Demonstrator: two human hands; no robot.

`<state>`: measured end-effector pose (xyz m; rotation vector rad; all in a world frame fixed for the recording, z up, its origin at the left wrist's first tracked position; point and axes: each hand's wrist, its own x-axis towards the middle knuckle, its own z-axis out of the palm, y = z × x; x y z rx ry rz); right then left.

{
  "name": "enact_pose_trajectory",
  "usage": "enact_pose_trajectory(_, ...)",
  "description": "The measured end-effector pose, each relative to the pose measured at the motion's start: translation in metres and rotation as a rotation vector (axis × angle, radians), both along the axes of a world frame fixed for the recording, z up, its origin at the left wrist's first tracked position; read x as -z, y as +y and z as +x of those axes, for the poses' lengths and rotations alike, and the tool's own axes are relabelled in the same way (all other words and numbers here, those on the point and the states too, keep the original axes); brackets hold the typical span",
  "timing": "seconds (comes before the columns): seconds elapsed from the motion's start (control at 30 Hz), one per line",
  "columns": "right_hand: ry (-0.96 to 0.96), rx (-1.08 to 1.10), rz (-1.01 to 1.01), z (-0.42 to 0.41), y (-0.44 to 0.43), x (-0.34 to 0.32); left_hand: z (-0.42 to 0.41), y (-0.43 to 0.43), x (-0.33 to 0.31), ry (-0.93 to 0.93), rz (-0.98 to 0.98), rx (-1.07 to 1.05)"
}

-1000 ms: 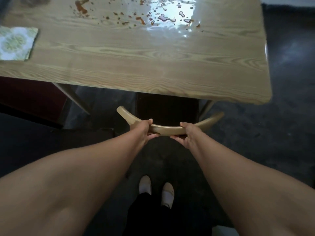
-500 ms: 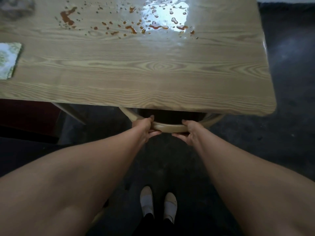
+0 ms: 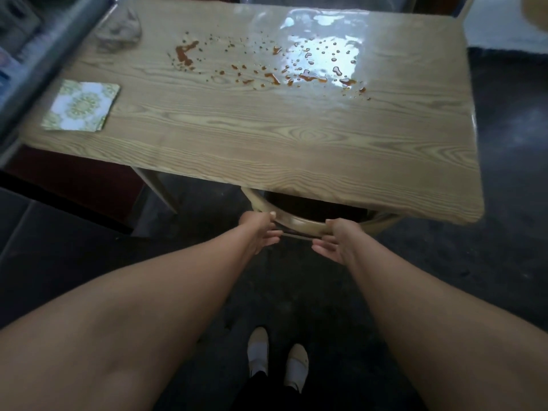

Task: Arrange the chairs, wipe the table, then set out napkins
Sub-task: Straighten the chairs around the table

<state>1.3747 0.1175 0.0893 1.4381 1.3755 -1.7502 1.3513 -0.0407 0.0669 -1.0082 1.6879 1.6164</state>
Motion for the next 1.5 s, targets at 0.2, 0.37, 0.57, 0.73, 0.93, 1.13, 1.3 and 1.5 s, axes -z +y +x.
enact_pose_trajectory(0.2,0.060,-0.152,-0.066,0.010,-0.038,-0.045,0.033,-0.042,-0.050,0.098,-0.035,-0.008)
enact_pose_trajectory(0.37,0.057,-0.309,-0.100,0.028,-0.078,-0.059,0.072,-0.087,-0.082,0.086,-0.053,-0.106)
enact_pose_trajectory(0.57,0.024,-0.431,-0.114,0.061,-0.151,-0.077,0.122,-0.157,-0.097,0.062,-0.089,-0.242)
enact_pose_trajectory(0.73,-0.009,-0.531,-0.120,0.096,-0.216,-0.084,0.161,-0.219,-0.091,0.016,-0.114,-0.286)
enact_pose_trajectory(0.93,-0.129,-0.568,-0.097,0.156,-0.304,-0.069,0.213,-0.302,-0.080,-0.092,-0.208,-0.279)
enact_pose_trajectory(1.13,-0.269,-0.439,-0.123,0.217,-0.393,-0.049,0.259,-0.401,-0.063,-0.242,-0.232,-0.350)
enact_pose_trajectory(1.3,-0.360,-0.319,-0.168,0.240,-0.443,-0.033,0.287,-0.449,-0.045,-0.266,-0.339,-0.315)
enact_pose_trajectory(1.5,-0.410,-0.212,-0.148,0.247,-0.471,-0.003,0.293,-0.463,-0.017,-0.365,-0.304,-0.316)
